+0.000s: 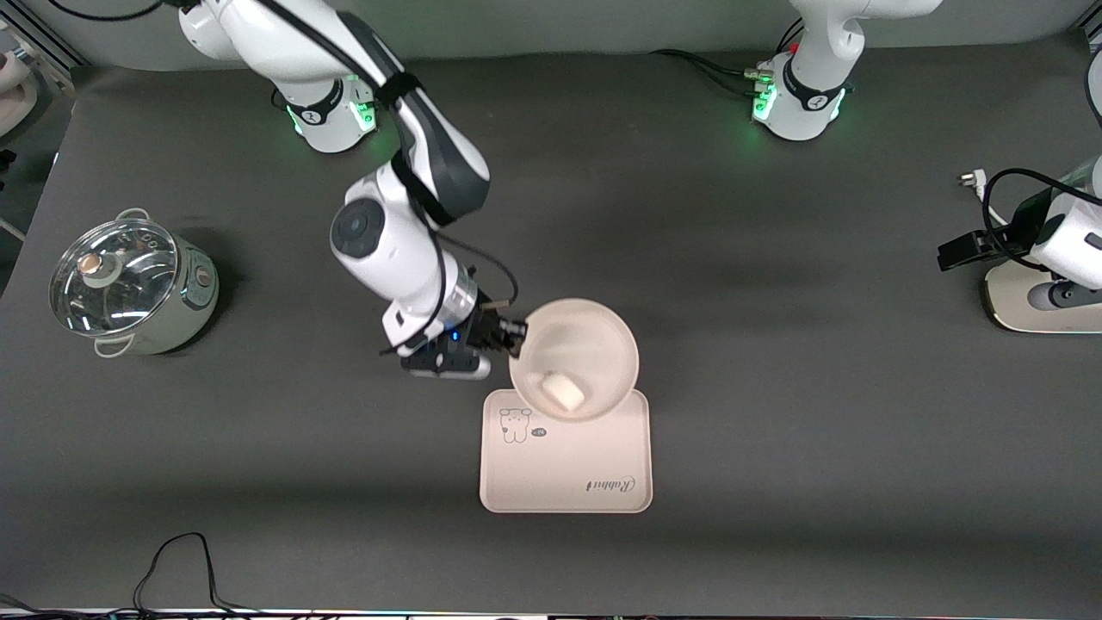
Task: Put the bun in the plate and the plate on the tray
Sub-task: 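Carry the plate with the right gripper onto the white tray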
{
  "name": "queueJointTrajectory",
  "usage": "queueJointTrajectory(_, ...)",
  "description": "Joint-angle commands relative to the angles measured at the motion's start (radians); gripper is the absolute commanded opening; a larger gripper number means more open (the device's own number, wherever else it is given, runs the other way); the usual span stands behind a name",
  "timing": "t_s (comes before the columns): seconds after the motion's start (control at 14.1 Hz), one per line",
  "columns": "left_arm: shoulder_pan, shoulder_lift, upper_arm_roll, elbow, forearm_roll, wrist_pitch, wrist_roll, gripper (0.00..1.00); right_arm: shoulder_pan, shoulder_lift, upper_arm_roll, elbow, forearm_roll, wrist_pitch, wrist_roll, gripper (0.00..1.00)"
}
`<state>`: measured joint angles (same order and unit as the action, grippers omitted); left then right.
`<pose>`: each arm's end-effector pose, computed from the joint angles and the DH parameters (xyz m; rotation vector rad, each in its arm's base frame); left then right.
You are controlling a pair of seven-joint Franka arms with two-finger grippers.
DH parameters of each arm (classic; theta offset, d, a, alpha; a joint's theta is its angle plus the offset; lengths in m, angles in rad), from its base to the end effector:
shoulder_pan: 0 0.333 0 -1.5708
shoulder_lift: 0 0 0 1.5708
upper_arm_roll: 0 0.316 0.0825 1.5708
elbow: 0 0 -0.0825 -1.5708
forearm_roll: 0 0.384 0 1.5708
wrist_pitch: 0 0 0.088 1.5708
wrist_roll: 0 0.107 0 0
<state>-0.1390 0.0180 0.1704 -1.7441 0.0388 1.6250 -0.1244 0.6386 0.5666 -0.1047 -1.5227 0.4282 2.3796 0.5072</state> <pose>0.5530 0.0207 0.5377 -3.0779 -0.2332 0.2083 0.6183 0.3861 0.3617 -2.7288 0.2964 -0.1553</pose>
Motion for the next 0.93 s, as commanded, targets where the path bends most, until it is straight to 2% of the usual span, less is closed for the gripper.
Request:
queueJointTrajectory(0.0,-0.013,-0.013,0.008,-0.006,-0.002,-0.01,0.011,1.0,-0.019,0.172,-0.003,0.231,0.043,-0.037,-0.021,0.0)
queueJointTrajectory(0.28,-0.013,-0.012,0.008,-0.006,-0.002,-0.01,0.011,1.0,-0.037,0.346,-0.003,0.4,0.041,-0.022,-0.021,0.0)
queueJointTrajectory(0.71,-0.013,-0.009,0.009,-0.006,-0.002,-0.01,0.011,1.0,-0.045,0.478,-0.003,0.401,0.043,0.119,-0.032,0.0)
queueJointTrajectory(0.85,-0.013,-0.009,0.009,-0.006,-0.002,-0.01,0.011,1.0,-0.045,0.498,-0.003,0.398,0.043,0.128,-0.035,0.0)
